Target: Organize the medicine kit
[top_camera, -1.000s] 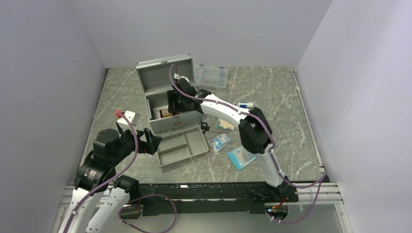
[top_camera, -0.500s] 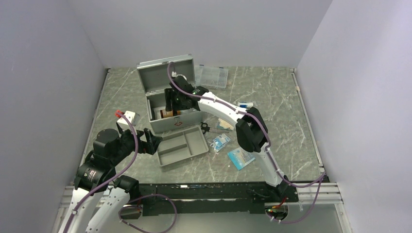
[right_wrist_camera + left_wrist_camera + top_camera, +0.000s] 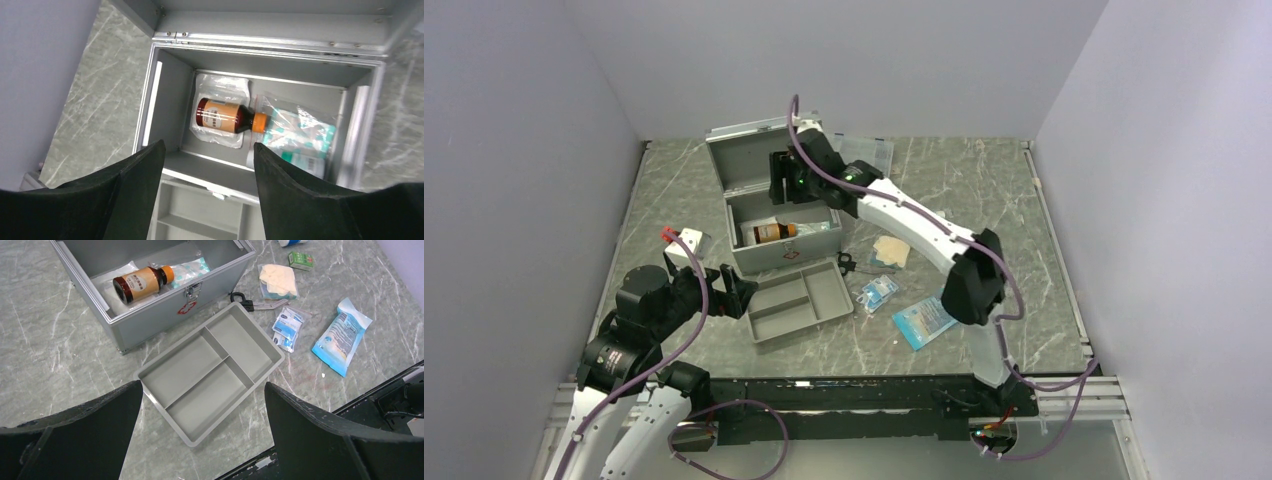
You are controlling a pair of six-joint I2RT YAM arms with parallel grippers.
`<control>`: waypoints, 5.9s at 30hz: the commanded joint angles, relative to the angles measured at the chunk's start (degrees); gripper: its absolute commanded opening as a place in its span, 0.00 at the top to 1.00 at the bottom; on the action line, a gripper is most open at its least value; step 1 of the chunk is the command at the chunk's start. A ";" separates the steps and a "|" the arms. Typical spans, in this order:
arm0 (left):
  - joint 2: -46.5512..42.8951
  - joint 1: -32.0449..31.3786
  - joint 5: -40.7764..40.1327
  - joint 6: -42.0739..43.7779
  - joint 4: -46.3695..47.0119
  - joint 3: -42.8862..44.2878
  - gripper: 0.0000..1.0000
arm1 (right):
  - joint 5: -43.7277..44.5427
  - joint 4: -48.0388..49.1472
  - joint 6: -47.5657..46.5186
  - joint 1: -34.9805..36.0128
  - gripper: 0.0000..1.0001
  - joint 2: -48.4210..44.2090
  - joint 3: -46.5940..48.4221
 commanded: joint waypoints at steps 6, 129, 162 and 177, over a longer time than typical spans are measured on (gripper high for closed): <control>0.28 0.13 -0.19 -0.10 1.88 0.05 0.01 | 6.70 3.73 -4.43 -0.25 0.31 -18.42 -17.19; -1.29 0.68 0.45 0.09 2.11 -0.09 0.01 | -28.08 19.22 -46.41 1.70 1.00 -30.32 -55.19; -0.76 0.68 0.95 0.22 2.23 -0.09 0.01 | -21.59 17.45 -44.97 0.42 1.00 -18.51 -53.80; -0.76 0.72 1.03 0.27 2.23 -0.09 0.01 | -20.54 15.05 -42.20 0.38 0.92 -13.42 -50.73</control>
